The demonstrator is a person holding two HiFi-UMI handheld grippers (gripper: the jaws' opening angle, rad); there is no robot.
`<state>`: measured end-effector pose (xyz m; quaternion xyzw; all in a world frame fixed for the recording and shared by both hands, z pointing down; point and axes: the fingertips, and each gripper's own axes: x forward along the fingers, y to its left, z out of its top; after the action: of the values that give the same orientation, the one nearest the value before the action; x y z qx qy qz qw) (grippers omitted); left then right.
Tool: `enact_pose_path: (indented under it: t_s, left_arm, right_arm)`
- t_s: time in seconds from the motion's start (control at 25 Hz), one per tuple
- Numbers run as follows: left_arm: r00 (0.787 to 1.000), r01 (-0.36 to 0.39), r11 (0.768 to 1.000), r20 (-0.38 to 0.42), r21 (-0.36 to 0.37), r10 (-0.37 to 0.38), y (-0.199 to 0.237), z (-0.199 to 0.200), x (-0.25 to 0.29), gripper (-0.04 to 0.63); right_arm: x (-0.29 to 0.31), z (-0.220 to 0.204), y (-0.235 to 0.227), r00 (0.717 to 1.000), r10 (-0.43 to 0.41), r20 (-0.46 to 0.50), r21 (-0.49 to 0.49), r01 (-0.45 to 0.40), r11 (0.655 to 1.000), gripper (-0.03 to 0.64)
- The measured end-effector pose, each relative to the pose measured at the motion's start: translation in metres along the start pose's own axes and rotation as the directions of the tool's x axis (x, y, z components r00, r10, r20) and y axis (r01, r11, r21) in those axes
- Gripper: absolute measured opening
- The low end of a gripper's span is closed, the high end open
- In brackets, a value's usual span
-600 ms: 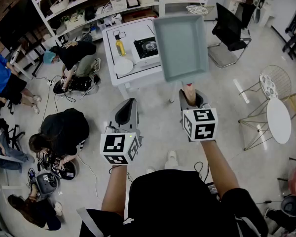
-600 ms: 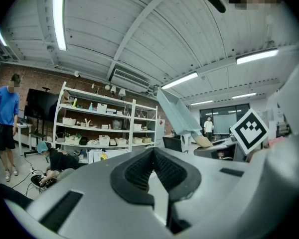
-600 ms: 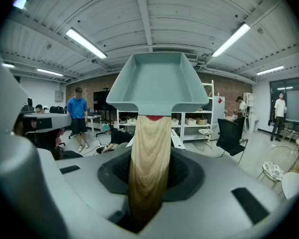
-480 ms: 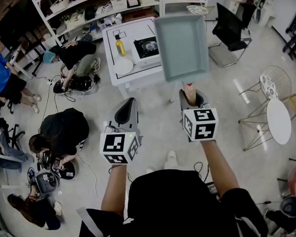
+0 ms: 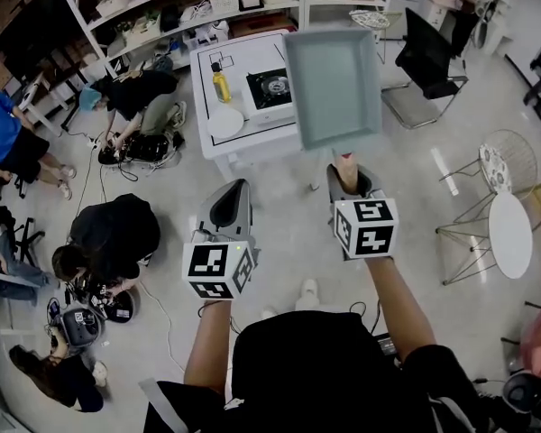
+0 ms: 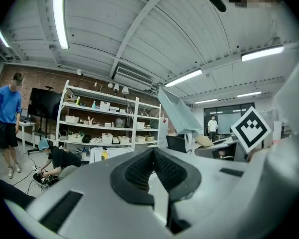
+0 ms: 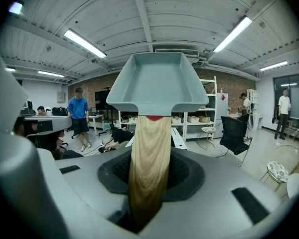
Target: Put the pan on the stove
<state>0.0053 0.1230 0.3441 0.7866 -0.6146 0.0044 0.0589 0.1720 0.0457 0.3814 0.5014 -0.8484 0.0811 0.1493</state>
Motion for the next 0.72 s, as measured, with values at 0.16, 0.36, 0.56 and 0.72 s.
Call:
enact_pose_path:
  t_s: [0.16, 0.36, 0.56, 0.72]
  left_arm:
    - [1.0, -0.017, 1.0, -0.007, 0.002, 0.017, -0.006, -0.001, 0.023, 0.011]
    - [0.999, -0.045, 0.999, -0.015, 0.01, 0.045, -0.017, -0.001, 0.053, 0.011]
    - [0.997, -0.079, 0.997, -0.022, 0.009, 0.079, -0.029, -0.003, 0.074, 0.011]
    - [0.994, -0.104, 0.995, -0.023, 0.009, 0.104, -0.027, -0.003, 0.084, 0.011]
  right_arm:
    - [0.016, 0.005, -0.018, 1.0, 0.021, -0.002, -0.006, -0.021, 1.0, 0.1]
    - [0.033, 0.008, -0.043, 0.999, 0.052, -0.004, -0.008, -0.052, 0.999, 0.1]
    - [0.049, 0.007, -0.064, 0.996, 0.085, -0.017, -0.005, -0.085, 0.996, 0.1]
    - [0.064, 0.005, -0.069, 0.994, 0.103, -0.036, 0.005, -0.103, 0.995, 0.1]
